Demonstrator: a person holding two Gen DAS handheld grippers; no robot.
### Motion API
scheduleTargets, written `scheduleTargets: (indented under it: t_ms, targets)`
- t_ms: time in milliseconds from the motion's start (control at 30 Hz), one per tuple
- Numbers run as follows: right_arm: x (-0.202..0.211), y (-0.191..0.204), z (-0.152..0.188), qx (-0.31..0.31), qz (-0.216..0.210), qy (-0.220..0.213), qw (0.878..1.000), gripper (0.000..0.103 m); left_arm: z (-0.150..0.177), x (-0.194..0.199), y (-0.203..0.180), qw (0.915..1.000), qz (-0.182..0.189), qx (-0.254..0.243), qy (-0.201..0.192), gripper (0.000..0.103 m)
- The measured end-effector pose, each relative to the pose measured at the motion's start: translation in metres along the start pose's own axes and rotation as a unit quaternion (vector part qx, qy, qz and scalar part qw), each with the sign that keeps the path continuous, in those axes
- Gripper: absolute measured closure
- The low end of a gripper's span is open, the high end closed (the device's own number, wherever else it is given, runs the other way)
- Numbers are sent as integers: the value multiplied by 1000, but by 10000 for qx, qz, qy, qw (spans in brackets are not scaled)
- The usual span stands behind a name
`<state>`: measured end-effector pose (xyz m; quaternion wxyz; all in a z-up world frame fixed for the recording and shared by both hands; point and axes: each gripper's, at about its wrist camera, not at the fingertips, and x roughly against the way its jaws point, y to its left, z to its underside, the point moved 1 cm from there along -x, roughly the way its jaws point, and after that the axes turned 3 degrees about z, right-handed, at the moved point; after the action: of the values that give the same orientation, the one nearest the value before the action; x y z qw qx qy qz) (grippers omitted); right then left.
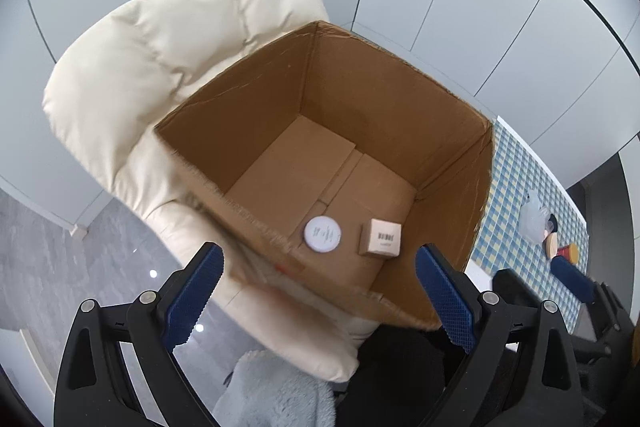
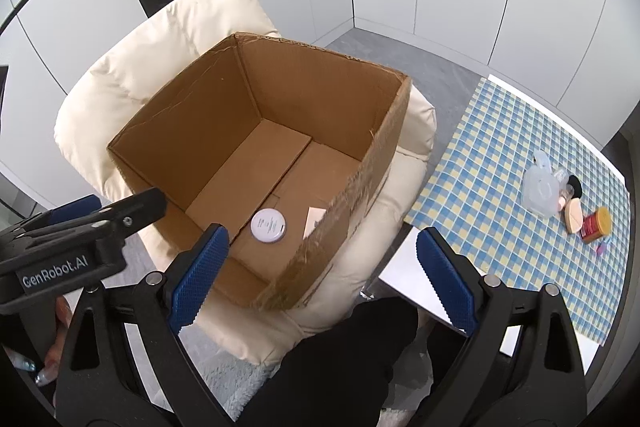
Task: Organize objects
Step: 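Move both open tools back from the cardboard box toward the checked cloth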
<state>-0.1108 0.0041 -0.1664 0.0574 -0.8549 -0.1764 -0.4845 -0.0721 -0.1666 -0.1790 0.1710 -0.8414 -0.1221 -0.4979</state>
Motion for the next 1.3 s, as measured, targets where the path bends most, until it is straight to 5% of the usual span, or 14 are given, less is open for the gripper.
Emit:
scheduleTargets:
  t_ms: [967,1300]
  targets:
    - [58,-3,66,91,107,-88,9999,7,75,41,22,9994,82,-266,218,6]
    - [67,-1,80,143,195,-56,9997,7,77,45,17,9991,54,-380,180,6]
